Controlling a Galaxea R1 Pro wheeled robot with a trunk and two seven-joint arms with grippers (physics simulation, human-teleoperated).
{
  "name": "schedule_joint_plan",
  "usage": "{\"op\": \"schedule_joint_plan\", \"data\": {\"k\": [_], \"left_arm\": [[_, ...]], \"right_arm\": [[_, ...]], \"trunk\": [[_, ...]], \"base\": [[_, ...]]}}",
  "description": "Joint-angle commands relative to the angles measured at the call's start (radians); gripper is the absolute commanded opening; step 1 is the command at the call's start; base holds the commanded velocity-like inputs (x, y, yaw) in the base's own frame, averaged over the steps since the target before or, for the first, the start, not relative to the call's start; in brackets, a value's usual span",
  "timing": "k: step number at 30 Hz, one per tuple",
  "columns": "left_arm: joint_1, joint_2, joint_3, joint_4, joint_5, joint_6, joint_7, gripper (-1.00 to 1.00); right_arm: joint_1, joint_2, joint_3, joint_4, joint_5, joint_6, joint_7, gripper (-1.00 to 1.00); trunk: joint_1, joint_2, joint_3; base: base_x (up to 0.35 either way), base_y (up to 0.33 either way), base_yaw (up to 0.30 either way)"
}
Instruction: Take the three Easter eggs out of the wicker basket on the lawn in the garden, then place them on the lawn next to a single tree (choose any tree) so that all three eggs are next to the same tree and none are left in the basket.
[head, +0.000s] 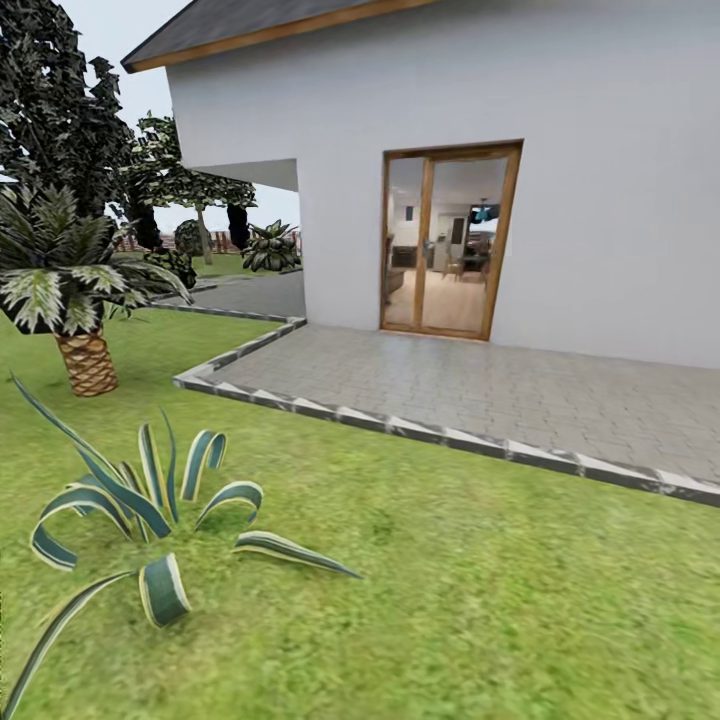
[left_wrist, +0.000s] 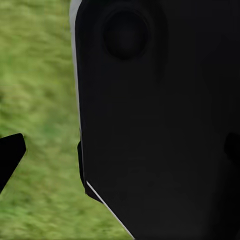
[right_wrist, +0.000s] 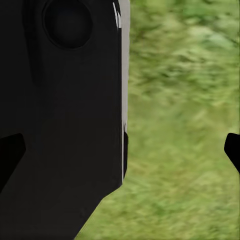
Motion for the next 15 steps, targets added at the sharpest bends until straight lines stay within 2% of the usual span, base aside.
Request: {"op": "schedule_joint_plan", "data": {"k": [1, 12, 15], "left_arm": [[0.001, 0.001, 0.001, -0.002, 0.001, 0.001, -0.004, 1.0], [0.001, 0.002, -0.001, -0.001, 0.0, 0.0, -0.005, 1.0], [0.001, 0.002, 0.0, -0.002, 0.001, 0.0, -0.003, 1.0]], "right_arm": [[0.0, 0.0, 0.0, 0.0, 0.0, 0.0, -0.001, 1.0], [0.0, 0.0, 0.0, 0.0, -0.002, 0.0, -0.001, 1.0], [0.0, 0.0, -0.001, 0.0, -0.005, 0.0, -0.001, 1.0]], "trunk": [[0.0, 0.0, -0.001], [0.0, 0.0, -0.001], [0.0, 0.0, -0.001]], "base": [[0.082, 0.296, 0.0], [0.011, 0.313, 0.0], [0.0, 0.141, 0.084]]}}
